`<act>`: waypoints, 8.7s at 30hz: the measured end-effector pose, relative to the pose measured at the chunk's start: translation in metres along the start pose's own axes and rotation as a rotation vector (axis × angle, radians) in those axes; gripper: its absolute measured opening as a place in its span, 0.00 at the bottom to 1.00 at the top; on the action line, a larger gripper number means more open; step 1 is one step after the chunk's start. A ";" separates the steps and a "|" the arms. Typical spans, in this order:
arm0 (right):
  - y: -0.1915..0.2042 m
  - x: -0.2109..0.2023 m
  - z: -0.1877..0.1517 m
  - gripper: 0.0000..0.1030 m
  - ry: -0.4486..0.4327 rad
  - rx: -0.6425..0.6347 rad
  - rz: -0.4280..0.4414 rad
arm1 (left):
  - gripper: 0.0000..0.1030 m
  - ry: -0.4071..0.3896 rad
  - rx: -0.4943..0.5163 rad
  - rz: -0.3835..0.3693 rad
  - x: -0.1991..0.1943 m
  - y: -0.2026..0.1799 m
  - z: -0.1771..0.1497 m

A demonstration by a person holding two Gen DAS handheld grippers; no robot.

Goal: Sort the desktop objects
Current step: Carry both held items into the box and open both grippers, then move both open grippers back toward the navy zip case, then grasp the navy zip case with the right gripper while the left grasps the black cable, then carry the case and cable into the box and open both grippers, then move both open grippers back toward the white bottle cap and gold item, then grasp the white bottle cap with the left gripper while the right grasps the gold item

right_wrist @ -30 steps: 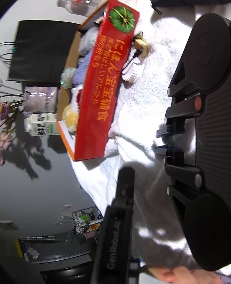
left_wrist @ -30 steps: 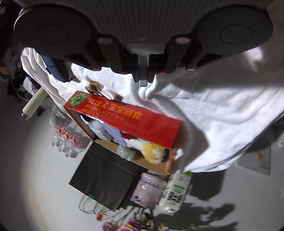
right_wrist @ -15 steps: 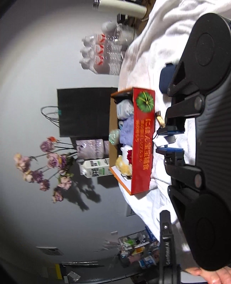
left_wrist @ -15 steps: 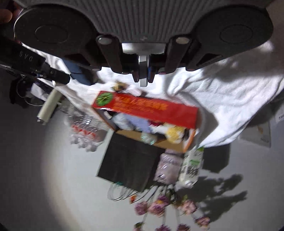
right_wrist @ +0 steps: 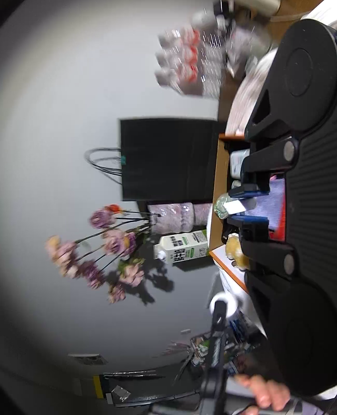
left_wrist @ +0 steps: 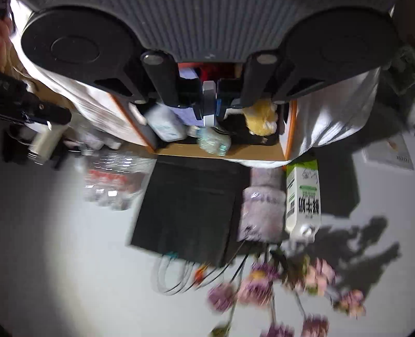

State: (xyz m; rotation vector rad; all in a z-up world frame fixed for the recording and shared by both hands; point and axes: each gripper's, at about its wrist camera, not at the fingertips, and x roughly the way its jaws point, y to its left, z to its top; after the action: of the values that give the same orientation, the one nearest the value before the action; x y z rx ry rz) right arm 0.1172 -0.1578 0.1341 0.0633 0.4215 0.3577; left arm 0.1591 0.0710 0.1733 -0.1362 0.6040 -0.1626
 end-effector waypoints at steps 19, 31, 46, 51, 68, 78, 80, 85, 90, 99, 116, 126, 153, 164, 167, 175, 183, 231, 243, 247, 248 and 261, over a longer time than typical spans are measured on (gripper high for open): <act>-0.056 0.286 0.025 0.54 0.382 0.056 -0.165 | 0.83 0.117 0.085 0.198 0.165 0.031 0.049; -0.040 0.193 0.031 0.80 0.349 -0.057 -0.258 | 0.89 0.170 -0.049 0.400 0.091 0.024 0.026; 0.015 -0.060 -0.073 0.99 0.151 -0.111 -0.081 | 0.99 0.117 0.011 0.112 -0.148 -0.016 -0.116; 0.041 -0.125 -0.139 1.00 0.064 -0.128 -0.167 | 1.00 0.009 0.047 0.067 -0.193 -0.023 -0.188; 0.026 -0.095 -0.204 0.95 0.123 0.024 -0.280 | 0.99 -0.072 0.080 0.093 -0.113 -0.043 -0.221; -0.002 -0.021 -0.187 0.83 0.142 0.007 -0.359 | 0.84 0.025 0.071 0.050 0.035 -0.075 -0.159; -0.009 -0.013 -0.186 0.83 0.137 0.028 -0.354 | 0.84 0.059 0.052 0.049 0.067 -0.075 -0.150; -0.012 0.001 -0.198 0.83 0.153 0.032 -0.360 | 0.43 0.147 -0.047 0.099 0.116 -0.067 -0.145; -0.021 -0.001 -0.205 0.73 0.142 0.071 -0.344 | 0.38 0.122 -0.034 0.071 0.083 -0.072 -0.161; -0.016 -0.020 -0.203 0.68 0.147 0.081 -0.279 | 0.01 0.203 -0.147 -0.019 0.024 -0.052 -0.189; 0.014 -0.042 -0.215 0.74 0.169 0.039 -0.224 | 0.39 0.047 -0.120 -0.011 0.042 -0.043 -0.146; 0.014 -0.012 -0.213 0.57 0.162 0.006 -0.299 | 0.03 0.015 -0.138 -0.103 -0.016 -0.046 -0.159; -0.033 0.105 0.005 0.56 0.322 0.003 -0.083 | 0.03 0.031 -0.086 -0.028 0.062 -0.011 0.024; -0.026 0.232 -0.025 0.65 0.441 -0.091 -0.247 | 0.31 0.143 -0.023 0.050 0.158 -0.004 0.031; -0.020 0.235 -0.024 0.66 0.468 -0.149 -0.243 | 0.57 0.074 -0.006 0.061 0.143 -0.004 0.034; -0.046 0.191 0.028 0.76 0.390 0.050 -0.208 | 0.80 0.080 -0.019 0.160 0.117 -0.003 0.050; -0.055 0.136 0.026 0.80 0.334 0.123 -0.191 | 0.79 0.123 0.054 0.250 0.059 -0.015 0.025; 0.060 -0.063 -0.201 0.82 0.106 -0.127 -0.215 | 0.80 -0.014 0.110 0.106 -0.049 -0.052 -0.202; 0.036 0.044 -0.149 0.57 0.166 -0.230 -0.167 | 0.56 0.136 0.150 0.016 0.087 -0.049 -0.143; 0.031 0.084 -0.151 0.49 0.247 -0.235 -0.162 | 0.39 0.142 0.159 0.014 0.096 -0.038 -0.152; 0.030 0.092 -0.151 0.47 0.250 -0.244 -0.169 | 0.39 0.140 0.165 0.010 0.094 -0.036 -0.153; 0.026 0.121 -0.159 0.22 0.247 -0.209 -0.133 | 0.39 0.068 0.136 0.016 0.065 -0.026 -0.156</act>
State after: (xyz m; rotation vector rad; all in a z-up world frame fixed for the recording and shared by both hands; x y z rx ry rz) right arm 0.1465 -0.0925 -0.0545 -0.2140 0.6270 0.2769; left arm 0.1190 0.0212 0.0148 0.0057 0.6600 -0.1925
